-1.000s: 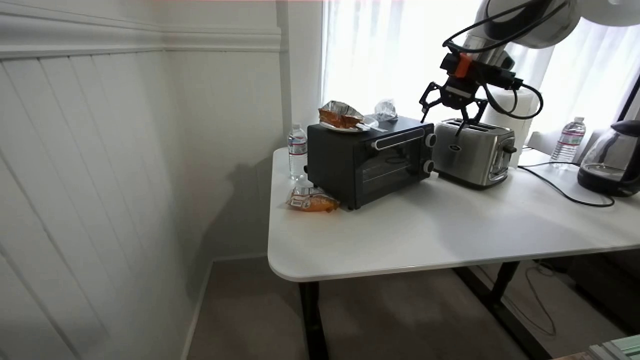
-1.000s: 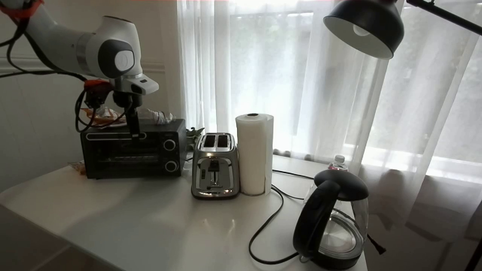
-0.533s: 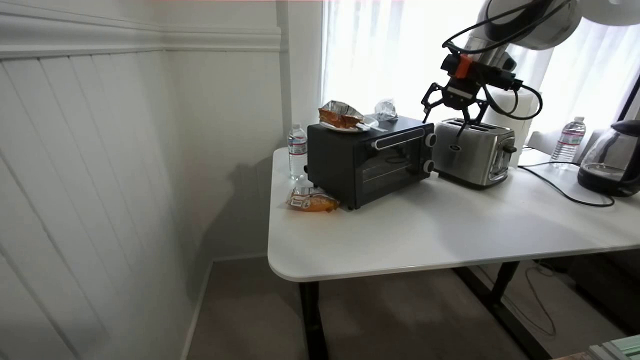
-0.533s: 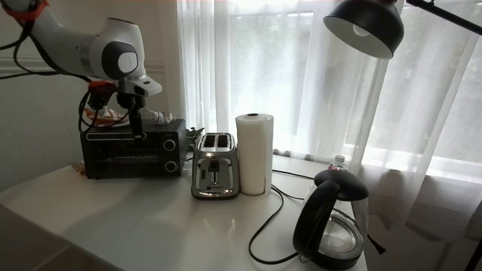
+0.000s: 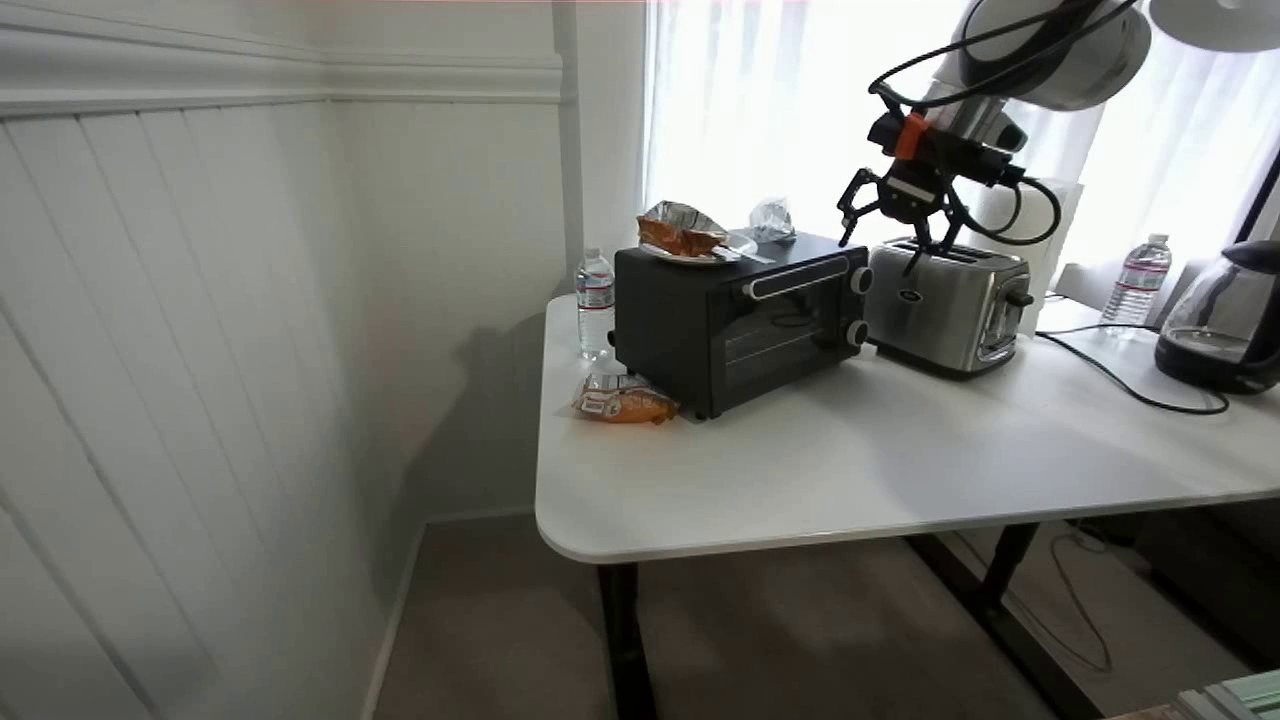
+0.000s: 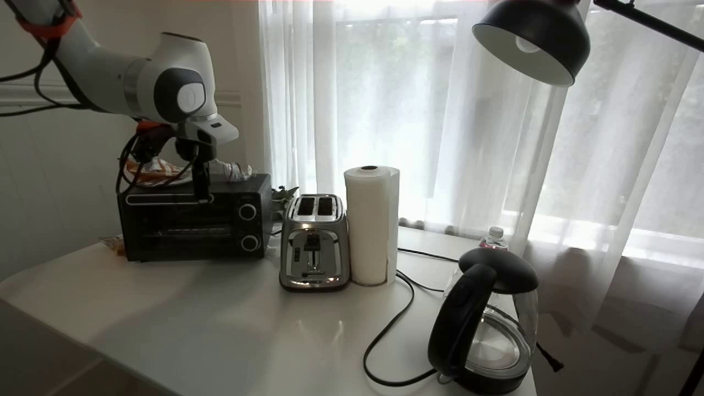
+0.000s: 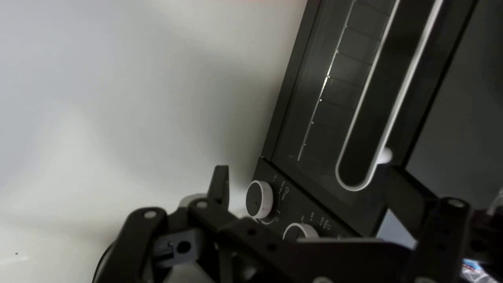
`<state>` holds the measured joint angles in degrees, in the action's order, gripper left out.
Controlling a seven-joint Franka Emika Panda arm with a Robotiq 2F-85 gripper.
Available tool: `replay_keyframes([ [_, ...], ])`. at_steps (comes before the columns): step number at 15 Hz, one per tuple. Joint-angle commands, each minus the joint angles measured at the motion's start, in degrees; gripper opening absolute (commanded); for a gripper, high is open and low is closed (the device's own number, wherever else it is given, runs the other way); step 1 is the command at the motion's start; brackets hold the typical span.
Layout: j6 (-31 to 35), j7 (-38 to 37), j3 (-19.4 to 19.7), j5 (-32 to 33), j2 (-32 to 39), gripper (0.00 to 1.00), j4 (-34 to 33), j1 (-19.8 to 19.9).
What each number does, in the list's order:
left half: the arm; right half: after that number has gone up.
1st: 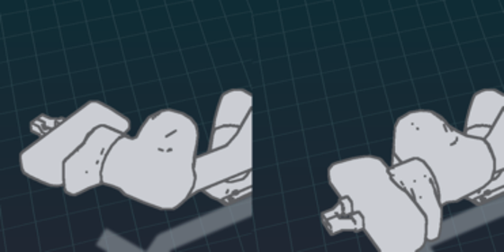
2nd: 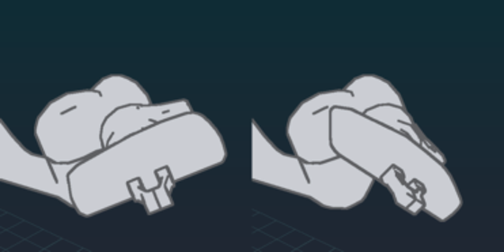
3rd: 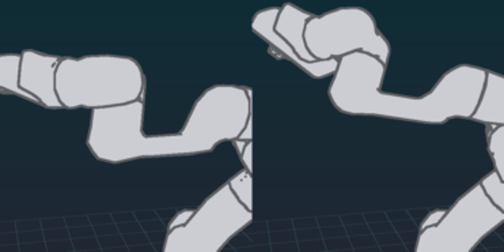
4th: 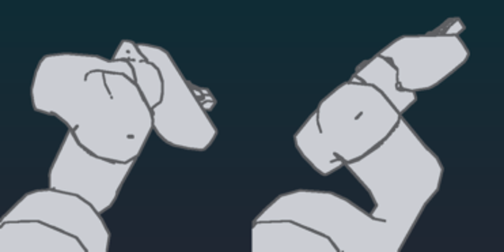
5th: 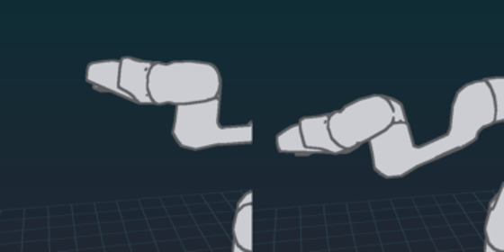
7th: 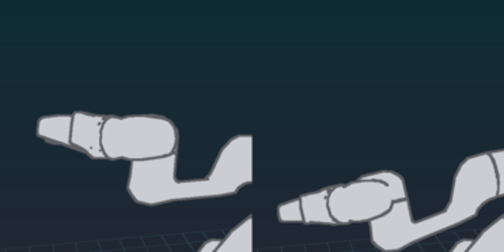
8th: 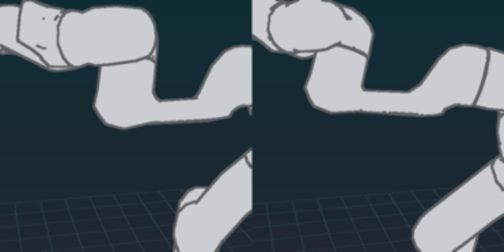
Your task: Open the oven door fully
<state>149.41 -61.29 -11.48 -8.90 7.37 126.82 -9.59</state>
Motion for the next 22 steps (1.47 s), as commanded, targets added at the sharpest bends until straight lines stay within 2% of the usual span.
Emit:
replay_keyframes([
  [1,2.0,-2.9,1.0,-0.2,1.4,1.0,-1.2,-1.8],
  [8,3.5,-5.1,1.7,0.3,3.5,1.0,-1.2,-2.9],
  [22,-6.1,-3.5,3.8,0.8,3.1,1.0,-1.0,-2.2],
])
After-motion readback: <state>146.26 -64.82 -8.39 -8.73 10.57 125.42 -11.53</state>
